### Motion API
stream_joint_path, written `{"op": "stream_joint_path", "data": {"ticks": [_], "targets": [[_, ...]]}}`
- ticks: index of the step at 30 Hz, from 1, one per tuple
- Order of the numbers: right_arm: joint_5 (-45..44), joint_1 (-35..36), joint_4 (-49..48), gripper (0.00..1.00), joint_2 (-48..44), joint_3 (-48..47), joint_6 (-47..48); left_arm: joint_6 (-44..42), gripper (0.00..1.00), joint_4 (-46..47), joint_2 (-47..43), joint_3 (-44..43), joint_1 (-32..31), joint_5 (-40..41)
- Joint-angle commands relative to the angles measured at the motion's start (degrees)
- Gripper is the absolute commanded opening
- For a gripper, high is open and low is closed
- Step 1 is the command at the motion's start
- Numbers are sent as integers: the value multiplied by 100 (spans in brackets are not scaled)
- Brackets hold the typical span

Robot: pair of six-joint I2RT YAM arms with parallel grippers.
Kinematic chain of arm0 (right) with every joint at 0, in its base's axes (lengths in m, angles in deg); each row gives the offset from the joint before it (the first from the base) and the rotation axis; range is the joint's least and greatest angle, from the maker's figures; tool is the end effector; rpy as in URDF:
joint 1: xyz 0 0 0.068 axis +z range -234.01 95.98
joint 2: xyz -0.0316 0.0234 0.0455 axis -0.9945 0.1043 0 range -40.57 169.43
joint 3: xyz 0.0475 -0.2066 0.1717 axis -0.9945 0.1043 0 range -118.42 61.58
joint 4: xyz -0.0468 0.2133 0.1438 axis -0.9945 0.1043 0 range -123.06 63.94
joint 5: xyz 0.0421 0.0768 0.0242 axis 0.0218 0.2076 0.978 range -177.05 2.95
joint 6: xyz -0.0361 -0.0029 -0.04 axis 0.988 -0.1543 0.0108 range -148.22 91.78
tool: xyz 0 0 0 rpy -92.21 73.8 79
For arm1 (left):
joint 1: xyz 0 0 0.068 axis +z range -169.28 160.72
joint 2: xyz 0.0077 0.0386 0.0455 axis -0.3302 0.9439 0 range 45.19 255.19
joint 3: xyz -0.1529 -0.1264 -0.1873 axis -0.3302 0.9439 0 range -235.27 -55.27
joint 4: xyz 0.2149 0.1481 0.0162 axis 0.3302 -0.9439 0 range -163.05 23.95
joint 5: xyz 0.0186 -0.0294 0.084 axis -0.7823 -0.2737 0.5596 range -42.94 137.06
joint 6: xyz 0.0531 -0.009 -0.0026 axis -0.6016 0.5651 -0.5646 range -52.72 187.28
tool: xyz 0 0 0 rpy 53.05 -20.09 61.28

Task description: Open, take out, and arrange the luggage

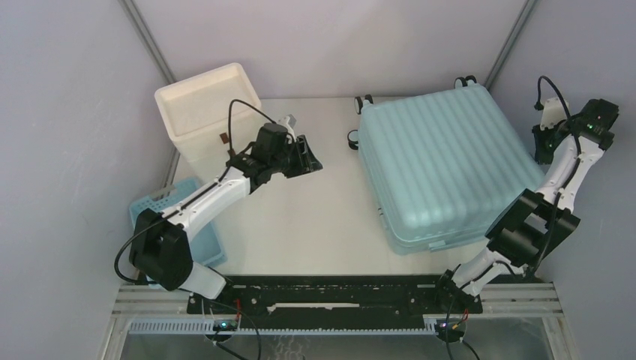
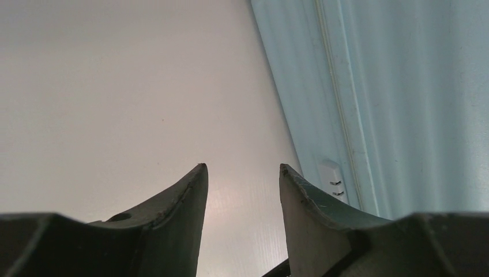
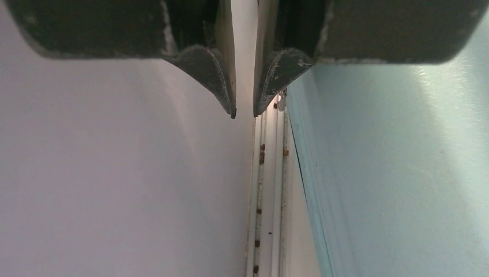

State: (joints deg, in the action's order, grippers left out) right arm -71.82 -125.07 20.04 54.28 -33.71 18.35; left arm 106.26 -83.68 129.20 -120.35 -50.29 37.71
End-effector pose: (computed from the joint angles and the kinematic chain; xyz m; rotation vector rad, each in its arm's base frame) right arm 0.2720 -0.2245 0.3522 -0.2305 2.4649 -0.3400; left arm 0.2810 -0.1756 0.2883 -0.0663 2.3347 -0.8301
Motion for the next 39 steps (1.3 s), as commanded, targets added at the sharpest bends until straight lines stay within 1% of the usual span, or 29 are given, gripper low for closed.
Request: {"op": "stream_joint_path", "data": {"ticks": [1,4,6,8,11,14,18,21,26,29,32,34,36,37,39], "targets": [[941,-58,1166,25,285,-430,799,-236,54,280,-38,-376,-37,115],[1453,-15,1937,24,400,-479,1130,-265,55,348,-112,-329,-37,139],[1673,149,2245,24,349,-326,1258,-304,55,372,-180,-282,-37,193],[1833,358,2320,24,170,17,1280,-335,56,370,-260,-229,-22,311],[2043,799,2194,24,-190,649,1041,-353,56,310,-371,-214,56,411],[2315,1268,1993,24,-411,1057,550,-389,56,200,-537,-208,176,553],[2731,2029,1773,24,-609,1385,-247,-403,56,113,-738,-185,370,537],[3057,2661,1377,24,-786,1571,-927,-486,57,-12,-921,-205,488,592],[3497,3651,582,26,-830,1644,-2130,-658,58,-236,-1241,-294,679,653],[3651,4039,285,27,-821,1605,-2563,-784,61,-422,-1467,-354,787,660],[3535,4012,249,30,-971,1449,-2639,-881,67,-686,-1713,-356,901,742],[3458,3777,345,34,-1157,1381,-2510,-900,74,-911,-1864,-338,1013,842],[3473,3467,579,41,-1353,1350,-2206,-870,80,-1047,-1986,-305,1169,820],[3497,3278,763,46,-1461,1351,-1998,-834,84,-1098,-2007,-295,1260,767],[3528,3103,1124,55,-1648,1404,-1526,-782,87,-1130,-1970,-324,1503,576]]}}
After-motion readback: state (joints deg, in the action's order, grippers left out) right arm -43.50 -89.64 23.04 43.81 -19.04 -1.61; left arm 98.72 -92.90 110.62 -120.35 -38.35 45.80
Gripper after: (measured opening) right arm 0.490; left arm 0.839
